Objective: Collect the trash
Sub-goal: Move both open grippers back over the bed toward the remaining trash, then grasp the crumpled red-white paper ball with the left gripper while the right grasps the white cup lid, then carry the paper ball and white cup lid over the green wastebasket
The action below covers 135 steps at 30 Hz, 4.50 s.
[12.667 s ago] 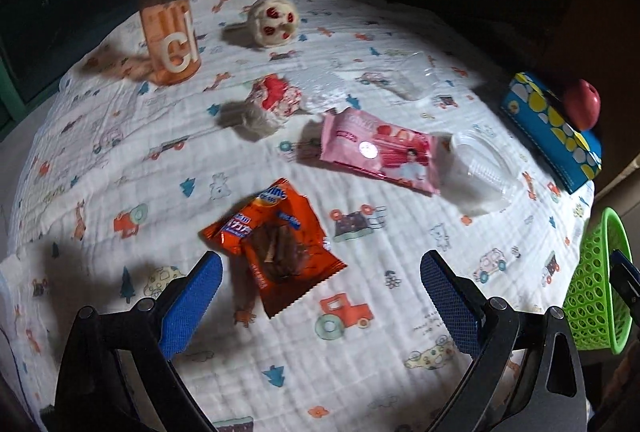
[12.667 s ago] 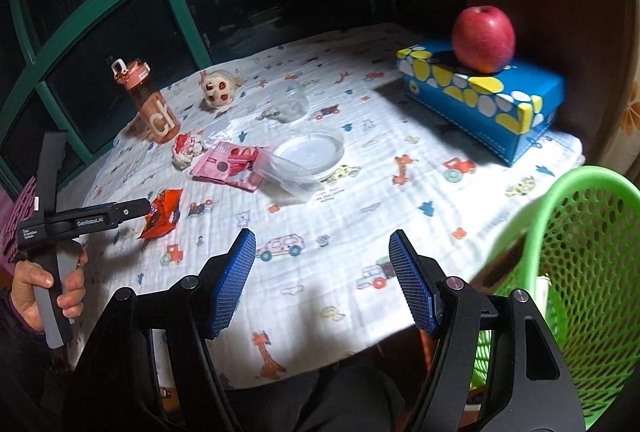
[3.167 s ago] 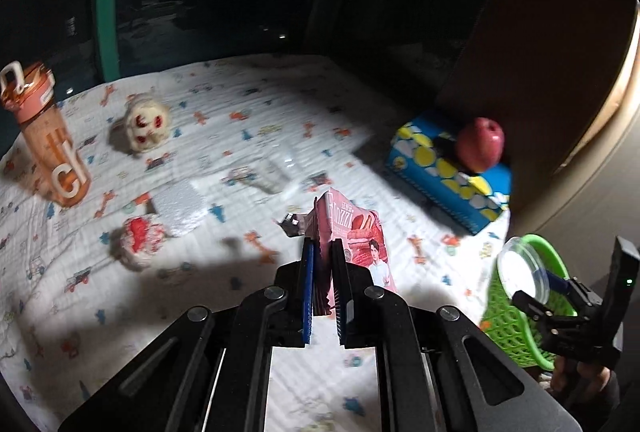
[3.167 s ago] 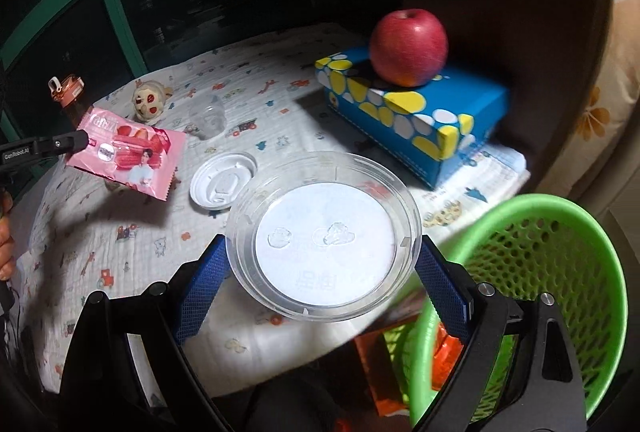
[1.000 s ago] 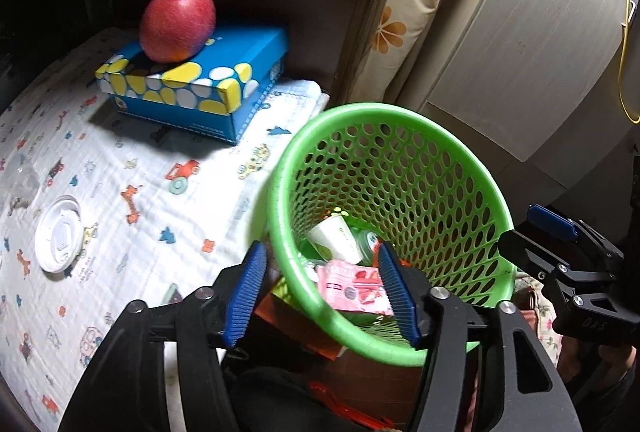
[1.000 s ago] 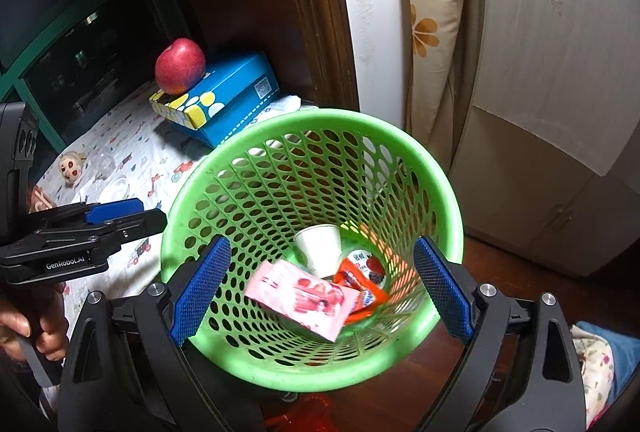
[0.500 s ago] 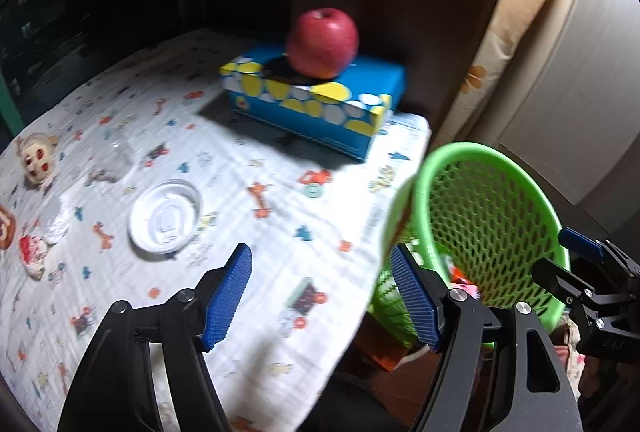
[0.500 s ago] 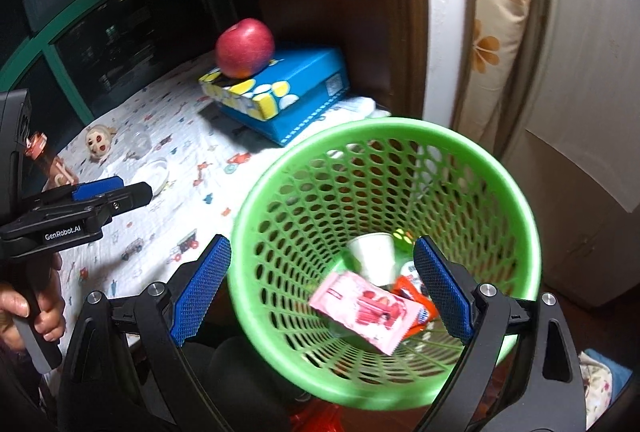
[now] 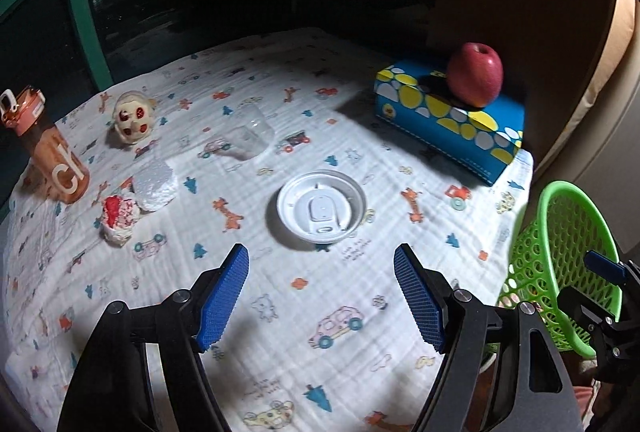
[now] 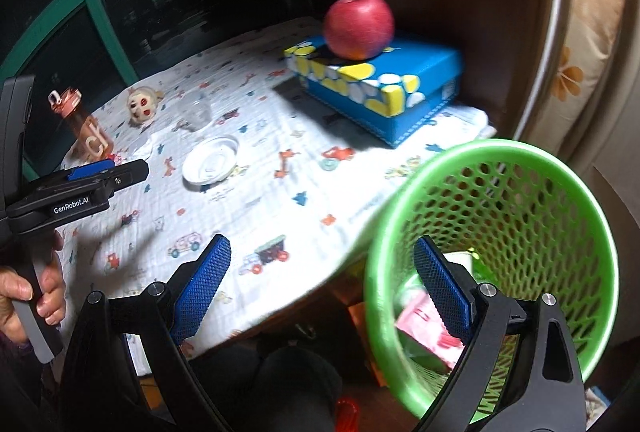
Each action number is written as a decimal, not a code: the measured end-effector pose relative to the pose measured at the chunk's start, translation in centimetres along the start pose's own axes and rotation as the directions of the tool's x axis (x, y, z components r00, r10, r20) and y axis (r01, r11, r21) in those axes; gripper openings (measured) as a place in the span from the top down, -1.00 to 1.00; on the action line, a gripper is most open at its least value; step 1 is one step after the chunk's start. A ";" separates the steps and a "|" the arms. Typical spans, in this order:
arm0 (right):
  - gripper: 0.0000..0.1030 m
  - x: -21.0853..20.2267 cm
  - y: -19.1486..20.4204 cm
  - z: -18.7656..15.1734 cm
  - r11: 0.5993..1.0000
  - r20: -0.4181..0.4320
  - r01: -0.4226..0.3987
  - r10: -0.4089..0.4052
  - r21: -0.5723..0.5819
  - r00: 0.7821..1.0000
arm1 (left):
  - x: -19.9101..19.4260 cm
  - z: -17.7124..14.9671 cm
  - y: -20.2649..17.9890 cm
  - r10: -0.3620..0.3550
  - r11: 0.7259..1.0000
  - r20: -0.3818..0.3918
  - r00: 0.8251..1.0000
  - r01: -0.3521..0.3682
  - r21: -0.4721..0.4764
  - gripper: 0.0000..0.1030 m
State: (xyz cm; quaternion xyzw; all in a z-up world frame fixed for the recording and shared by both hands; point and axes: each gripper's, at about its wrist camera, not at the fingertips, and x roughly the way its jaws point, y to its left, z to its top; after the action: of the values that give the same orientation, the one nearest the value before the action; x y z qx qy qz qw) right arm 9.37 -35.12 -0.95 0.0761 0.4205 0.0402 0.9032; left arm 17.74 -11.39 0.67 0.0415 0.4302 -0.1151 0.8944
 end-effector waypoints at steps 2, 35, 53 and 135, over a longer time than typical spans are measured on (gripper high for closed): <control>-0.78 0.7 1.0 0.3 1.000 -0.008 -0.012 0.012 -0.015 1.000 | 0.0 0.0 1.4 0.026 0.999 0.001 1.000 -0.026 -0.019 -0.42; -0.86 17.6 12.6 5.8 0.975 -0.177 -0.080 0.043 -0.207 0.983 | 5.8 -0.7 21.2 0.175 0.948 -0.124 0.977 -0.201 -0.248 -0.62; -0.83 21.8 13.9 6.5 0.973 -0.213 -0.080 0.034 -0.215 0.976 | 12.2 0.4 24.9 0.114 0.943 -0.192 0.975 -0.167 -0.289 -0.26; -0.78 -5.2 -17.1 -4.8 0.938 -0.016 0.225 -0.229 0.265 0.973 | -2.4 2.7 -16.6 -0.299 0.927 -0.012 0.954 0.294 0.232 0.24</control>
State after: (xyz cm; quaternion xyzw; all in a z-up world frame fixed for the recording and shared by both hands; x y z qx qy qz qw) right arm 2.49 -52.19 -3.05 0.1475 0.4211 -0.1212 0.8867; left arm 14.35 -27.58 4.62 0.0783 0.4046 -0.2986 0.8608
